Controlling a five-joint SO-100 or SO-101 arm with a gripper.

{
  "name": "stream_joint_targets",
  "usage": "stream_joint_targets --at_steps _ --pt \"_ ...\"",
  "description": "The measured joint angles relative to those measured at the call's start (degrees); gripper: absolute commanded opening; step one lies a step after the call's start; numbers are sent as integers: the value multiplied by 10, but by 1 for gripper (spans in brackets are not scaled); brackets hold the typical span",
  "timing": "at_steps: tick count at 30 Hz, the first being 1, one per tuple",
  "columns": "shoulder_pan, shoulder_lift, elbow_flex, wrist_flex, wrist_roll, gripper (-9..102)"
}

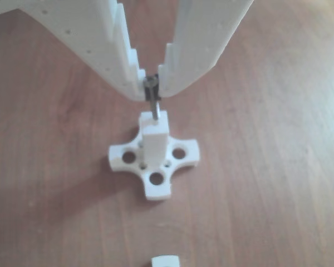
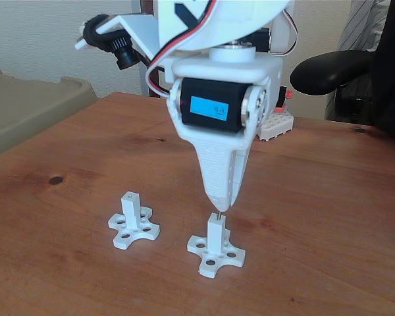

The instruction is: Grab the screw and set it in the hole.

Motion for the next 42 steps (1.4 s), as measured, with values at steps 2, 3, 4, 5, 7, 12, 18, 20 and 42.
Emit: stream_joint_targets --at_steps 2,3,4,5,7,12,18,20,42 --pt "0 0 0 0 0 -4" --pt "0 0 0 0 0 -4" --pt "0 0 0 0 0 -4" --pt "0 0 0 0 0 -4" --pt "0 0 0 0 0 -4" --pt "0 0 0 0 0 -4" --pt "0 0 0 0 0 -4" --pt "0 0 0 0 0 -4" --pt "9 0 0 0 0 -4"
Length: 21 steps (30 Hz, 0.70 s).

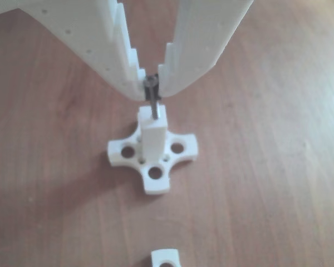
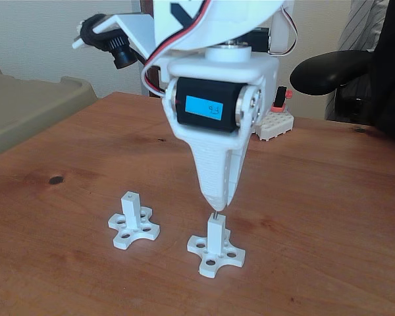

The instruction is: Grab the screw and set it in the hole.

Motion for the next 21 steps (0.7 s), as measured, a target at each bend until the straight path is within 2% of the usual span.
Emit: stream_joint_targets --at_steps 21 --pt "-7 0 0 8 0 -4"
